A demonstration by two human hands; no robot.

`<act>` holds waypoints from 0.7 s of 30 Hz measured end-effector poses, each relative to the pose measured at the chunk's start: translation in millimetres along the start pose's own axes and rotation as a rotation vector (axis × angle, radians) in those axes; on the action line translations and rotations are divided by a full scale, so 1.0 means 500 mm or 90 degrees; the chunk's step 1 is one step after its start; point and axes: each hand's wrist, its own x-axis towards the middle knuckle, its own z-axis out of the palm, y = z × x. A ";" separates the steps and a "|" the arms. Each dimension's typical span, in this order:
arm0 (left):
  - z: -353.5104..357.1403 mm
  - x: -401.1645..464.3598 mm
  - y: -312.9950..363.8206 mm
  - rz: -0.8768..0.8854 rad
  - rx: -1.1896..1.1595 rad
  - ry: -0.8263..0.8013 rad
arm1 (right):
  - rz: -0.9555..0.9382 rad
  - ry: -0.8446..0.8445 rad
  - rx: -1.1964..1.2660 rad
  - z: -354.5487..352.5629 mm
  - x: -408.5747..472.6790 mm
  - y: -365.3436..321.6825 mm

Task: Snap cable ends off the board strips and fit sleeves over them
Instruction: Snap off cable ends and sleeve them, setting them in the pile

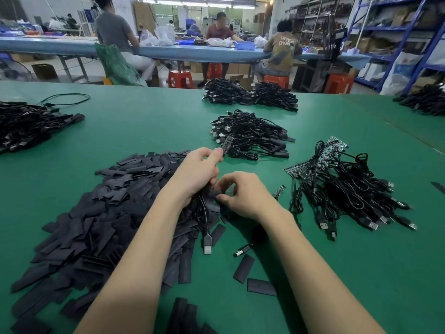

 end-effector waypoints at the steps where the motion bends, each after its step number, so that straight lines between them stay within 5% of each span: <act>1: 0.002 0.000 -0.001 -0.005 -0.002 0.001 | 0.005 -0.005 0.010 -0.004 0.000 0.001; 14: -0.002 -0.025 0.013 0.036 -0.013 -0.044 | 0.130 0.056 0.092 -0.038 0.000 0.015; 21: 0.002 -0.028 0.017 0.022 -0.037 -0.085 | 0.213 0.054 0.581 -0.075 -0.012 0.040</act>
